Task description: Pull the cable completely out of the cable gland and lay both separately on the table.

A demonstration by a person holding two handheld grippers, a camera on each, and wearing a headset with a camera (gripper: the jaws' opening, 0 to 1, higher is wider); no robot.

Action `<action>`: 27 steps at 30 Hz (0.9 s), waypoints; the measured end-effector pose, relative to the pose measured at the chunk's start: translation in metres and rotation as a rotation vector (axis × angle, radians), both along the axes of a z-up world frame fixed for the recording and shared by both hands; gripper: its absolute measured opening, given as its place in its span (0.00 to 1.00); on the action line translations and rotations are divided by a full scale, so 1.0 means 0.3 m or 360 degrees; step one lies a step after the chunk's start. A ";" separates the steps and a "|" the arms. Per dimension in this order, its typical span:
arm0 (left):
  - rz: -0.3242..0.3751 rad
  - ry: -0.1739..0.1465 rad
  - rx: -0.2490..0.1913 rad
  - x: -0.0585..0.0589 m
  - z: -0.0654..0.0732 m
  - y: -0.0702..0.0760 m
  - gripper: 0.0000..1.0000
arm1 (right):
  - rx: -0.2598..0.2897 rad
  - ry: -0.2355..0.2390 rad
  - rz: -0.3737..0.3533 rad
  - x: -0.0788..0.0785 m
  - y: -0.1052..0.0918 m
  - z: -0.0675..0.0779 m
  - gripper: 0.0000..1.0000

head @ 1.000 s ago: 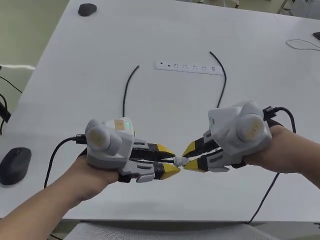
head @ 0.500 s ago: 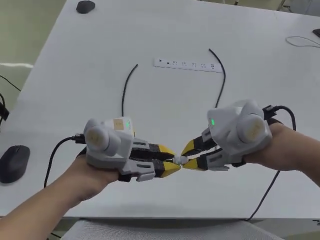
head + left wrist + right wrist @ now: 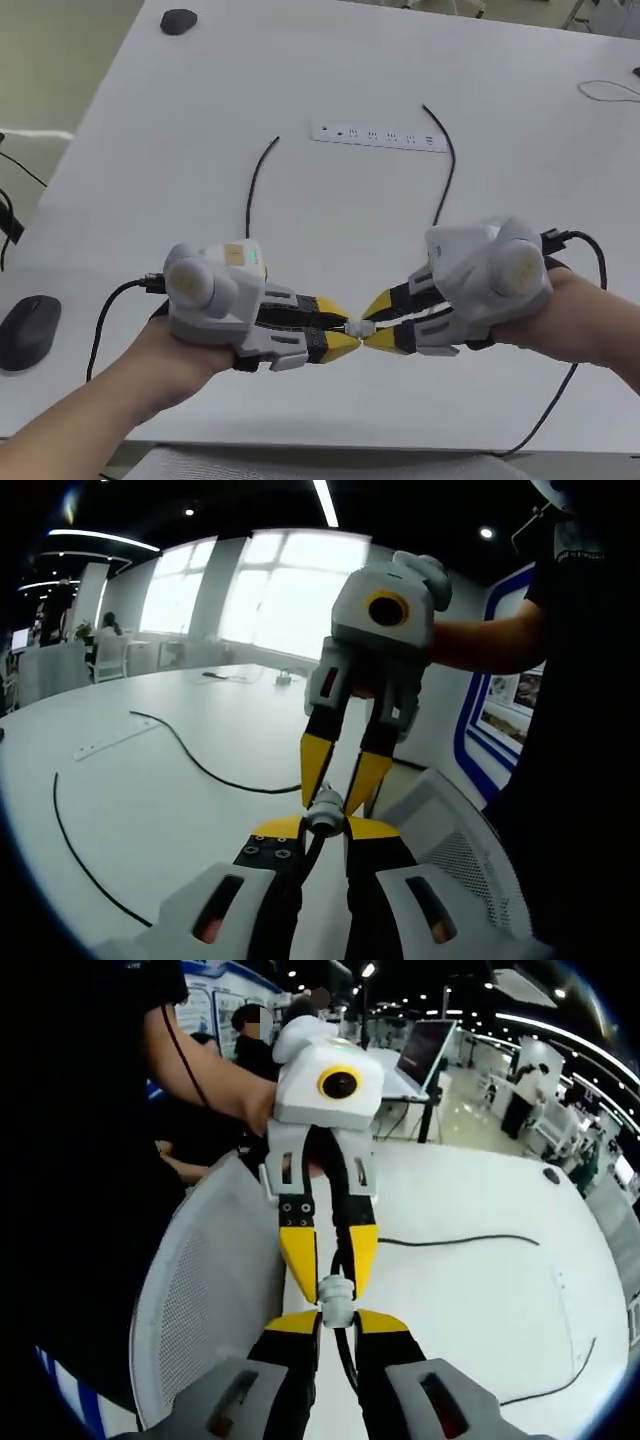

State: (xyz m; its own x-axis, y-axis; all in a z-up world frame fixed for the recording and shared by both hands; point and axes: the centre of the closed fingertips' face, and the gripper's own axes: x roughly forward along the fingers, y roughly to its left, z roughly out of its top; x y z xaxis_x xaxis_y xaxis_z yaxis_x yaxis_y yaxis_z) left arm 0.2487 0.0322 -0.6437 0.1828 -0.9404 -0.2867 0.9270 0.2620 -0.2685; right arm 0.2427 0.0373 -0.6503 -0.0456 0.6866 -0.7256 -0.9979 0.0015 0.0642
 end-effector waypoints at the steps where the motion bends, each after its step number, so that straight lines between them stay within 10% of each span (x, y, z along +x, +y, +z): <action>1: 0.0012 0.0008 -0.0004 0.003 0.003 0.000 0.15 | 0.0010 0.0033 -0.0019 0.003 -0.005 0.000 0.10; 16: 0.0045 -0.0053 0.0068 0.002 0.014 -0.005 0.15 | 0.0424 0.0834 -0.0232 0.028 -0.011 0.066 0.15; 27: 0.0066 -0.0087 0.0096 0.025 0.030 -0.032 0.15 | 0.0473 0.1057 -0.0170 0.026 -0.028 0.075 0.13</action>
State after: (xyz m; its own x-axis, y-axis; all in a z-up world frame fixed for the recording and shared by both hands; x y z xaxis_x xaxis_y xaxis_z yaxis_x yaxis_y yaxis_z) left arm 0.2561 0.0226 -0.6347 0.2379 -0.9132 -0.3309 0.9279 0.3144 -0.2003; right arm 0.2503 0.0290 -0.6277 -0.3328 0.8754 -0.3505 -0.7439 -0.0153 0.6681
